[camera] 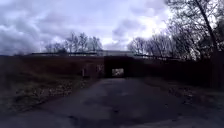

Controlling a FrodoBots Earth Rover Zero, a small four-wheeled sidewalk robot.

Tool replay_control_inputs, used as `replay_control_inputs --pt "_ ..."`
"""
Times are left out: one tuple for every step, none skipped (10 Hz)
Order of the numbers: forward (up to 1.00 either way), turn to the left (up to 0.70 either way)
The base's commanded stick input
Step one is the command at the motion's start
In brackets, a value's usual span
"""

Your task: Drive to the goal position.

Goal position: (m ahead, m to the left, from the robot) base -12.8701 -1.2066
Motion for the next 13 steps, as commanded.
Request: replay_control_inputs --pt "0.00 -0.70" --pt "0.00 -0.70" --pt "0.00 -0.70" --pt "0.00 -0.70" --pt "0.00 -0.70" --pt "0.00 -0.70" --pt "0.00 -0.70" --pt "0.00 -0.70" --pt "0.00 -0.70" --pt "0.00 -0.70" --pt "0.00 -0.70" --pt "0.00 -0.70" --pt "0.00 -0.70"
